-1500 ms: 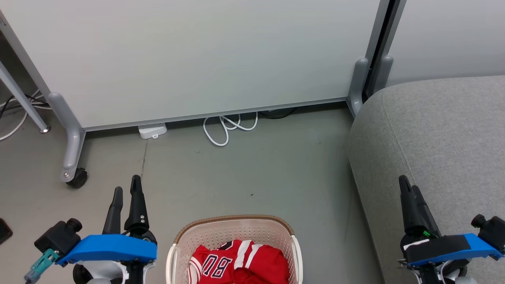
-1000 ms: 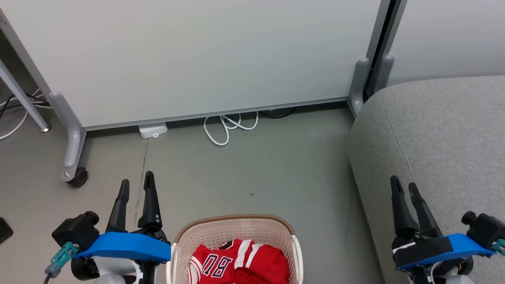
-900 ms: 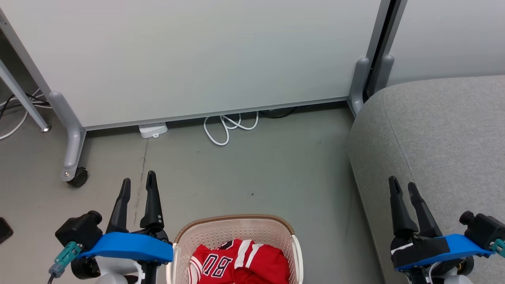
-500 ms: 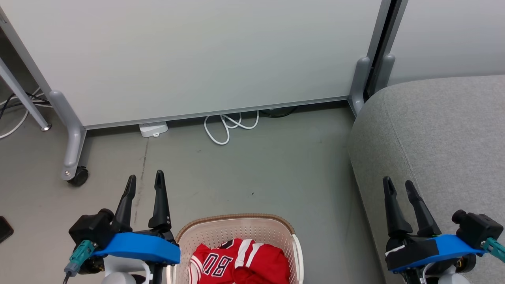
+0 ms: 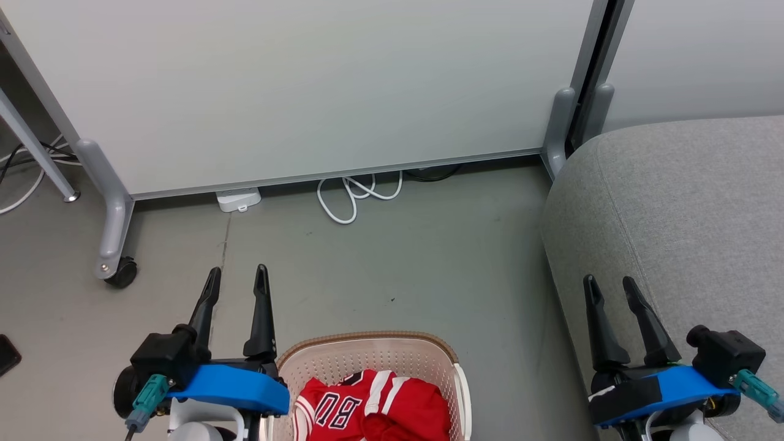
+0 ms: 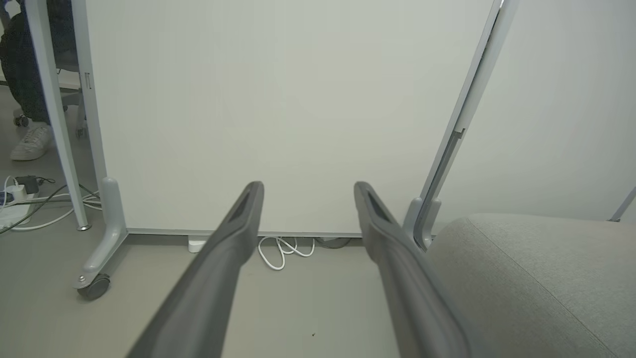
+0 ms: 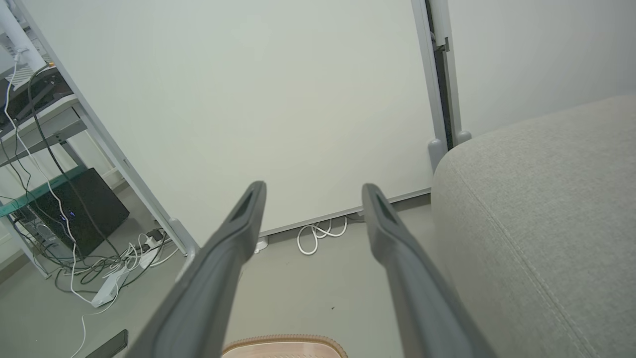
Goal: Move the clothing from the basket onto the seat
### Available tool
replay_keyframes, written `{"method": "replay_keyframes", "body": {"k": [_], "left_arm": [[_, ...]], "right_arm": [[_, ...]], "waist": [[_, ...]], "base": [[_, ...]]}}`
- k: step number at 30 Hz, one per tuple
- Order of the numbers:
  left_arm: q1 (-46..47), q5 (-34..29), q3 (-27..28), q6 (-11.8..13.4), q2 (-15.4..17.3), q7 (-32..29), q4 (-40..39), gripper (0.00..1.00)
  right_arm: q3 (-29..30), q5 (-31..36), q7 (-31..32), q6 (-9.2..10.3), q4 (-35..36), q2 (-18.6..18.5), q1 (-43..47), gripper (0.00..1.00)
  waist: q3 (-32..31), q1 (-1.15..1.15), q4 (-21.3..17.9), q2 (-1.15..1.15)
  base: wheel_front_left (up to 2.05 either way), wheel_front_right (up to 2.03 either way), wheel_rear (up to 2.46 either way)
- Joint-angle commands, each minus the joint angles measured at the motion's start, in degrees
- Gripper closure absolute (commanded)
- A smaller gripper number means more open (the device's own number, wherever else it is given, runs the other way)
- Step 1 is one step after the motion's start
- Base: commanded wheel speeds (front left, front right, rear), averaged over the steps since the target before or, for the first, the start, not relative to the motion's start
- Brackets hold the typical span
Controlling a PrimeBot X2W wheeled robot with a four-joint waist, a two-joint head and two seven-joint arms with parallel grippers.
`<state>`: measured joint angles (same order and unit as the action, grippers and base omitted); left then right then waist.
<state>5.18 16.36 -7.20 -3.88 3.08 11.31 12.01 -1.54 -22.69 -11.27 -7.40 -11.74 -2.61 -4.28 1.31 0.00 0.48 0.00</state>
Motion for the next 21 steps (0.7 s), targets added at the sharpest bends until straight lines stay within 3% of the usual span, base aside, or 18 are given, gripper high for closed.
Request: {"method": "replay_keyframes", "body": {"k": [1,21], "left_arm": [[1.25,-1.29,-0.20,0.04,0.34,0.55,-0.21,0.00],[1.37,-8.98,-1.34,-0.90,0.00,2.81,0.38,0.00]], "right_arm": [[-0.16,1.36,-0.60,-0.11,0.50,-0.37,-1.04,0.00],[-1.27,10.26,-2.87,-0.14,0.19,-0.41,-1.01,0.00]], "waist": [[0.00,0.00,0.01,0.00],[0.12,0.00,0.24,0.00]], "base": [[0.00,0.00,0.00],[0.00,0.00,0.00]]}}
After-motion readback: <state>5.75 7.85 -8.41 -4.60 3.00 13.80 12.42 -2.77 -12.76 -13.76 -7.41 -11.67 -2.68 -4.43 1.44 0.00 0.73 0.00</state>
